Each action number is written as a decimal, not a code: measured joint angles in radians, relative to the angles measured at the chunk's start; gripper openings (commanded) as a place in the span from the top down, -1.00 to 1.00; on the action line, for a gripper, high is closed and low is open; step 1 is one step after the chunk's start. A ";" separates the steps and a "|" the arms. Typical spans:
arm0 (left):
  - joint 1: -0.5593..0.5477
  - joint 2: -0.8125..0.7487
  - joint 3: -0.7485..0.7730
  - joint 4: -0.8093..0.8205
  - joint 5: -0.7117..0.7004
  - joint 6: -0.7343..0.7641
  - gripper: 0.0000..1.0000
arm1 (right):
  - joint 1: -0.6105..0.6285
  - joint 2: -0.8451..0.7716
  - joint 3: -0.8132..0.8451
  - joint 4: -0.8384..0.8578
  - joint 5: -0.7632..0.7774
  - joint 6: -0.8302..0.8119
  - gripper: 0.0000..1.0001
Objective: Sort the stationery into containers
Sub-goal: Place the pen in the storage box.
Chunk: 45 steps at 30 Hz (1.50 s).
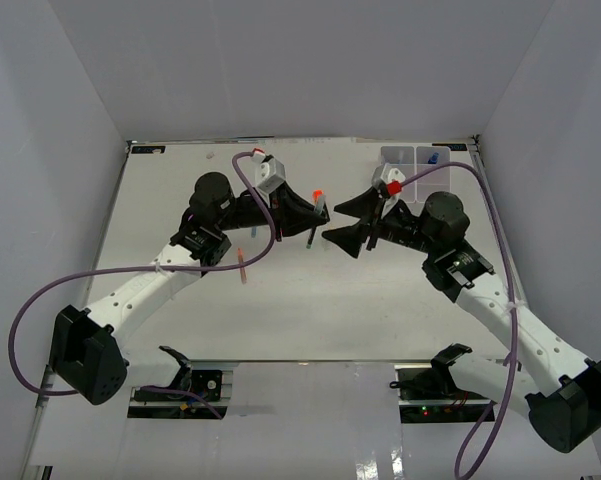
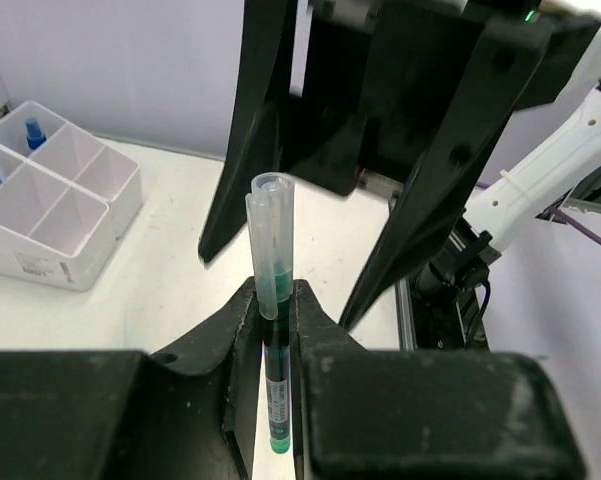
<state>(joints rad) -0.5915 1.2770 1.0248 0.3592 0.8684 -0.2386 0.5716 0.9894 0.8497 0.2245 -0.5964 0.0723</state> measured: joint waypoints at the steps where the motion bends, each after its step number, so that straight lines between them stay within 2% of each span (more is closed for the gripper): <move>1: 0.000 -0.002 -0.009 -0.011 0.002 0.007 1.00 | 0.000 0.000 0.032 -0.029 0.009 -0.006 -0.40; 5: 0.000 -0.002 -0.035 -0.039 0.011 0.021 1.00 | 0.000 0.001 0.148 -0.095 0.021 -0.012 -0.24; 10: 0.000 -0.003 -0.045 -0.037 0.031 0.025 1.00 | 0.000 0.037 0.242 -0.100 0.014 0.008 -0.22; 18: 0.000 -0.017 -0.077 -0.029 0.039 0.022 1.00 | 0.002 0.112 0.248 -0.095 -0.016 0.058 -0.11; 31: 0.001 -0.017 -0.082 0.023 0.040 -0.014 1.00 | 0.027 0.121 0.231 -0.069 -0.050 0.092 0.11; 33: 0.002 -0.017 -0.082 0.030 0.040 -0.018 1.00 | 0.032 0.128 0.230 -0.065 -0.056 0.097 0.19; 36: 0.002 -0.017 -0.083 0.034 0.041 -0.023 1.00 | 0.037 0.134 0.223 -0.063 -0.059 0.102 0.41; 37: 0.002 -0.017 -0.083 0.035 0.042 -0.024 1.00 | 0.038 0.136 0.219 -0.061 -0.060 0.103 0.57; 40: 0.006 -0.016 -0.085 0.035 0.043 -0.024 1.00 | 0.041 0.142 0.216 -0.056 -0.064 0.112 0.82; 43: 0.008 -0.016 -0.085 0.035 0.045 -0.024 1.00 | 0.043 0.143 0.216 -0.054 -0.064 0.115 0.85; 45: 0.008 -0.016 -0.085 0.036 0.045 -0.021 0.78 | 0.044 0.143 0.216 -0.053 -0.061 0.115 0.85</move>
<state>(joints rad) -0.5835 1.2606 0.9394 0.3950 0.9131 -0.2592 0.6159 1.1328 1.0657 0.1719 -0.6575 0.1875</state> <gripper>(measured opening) 0.231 0.192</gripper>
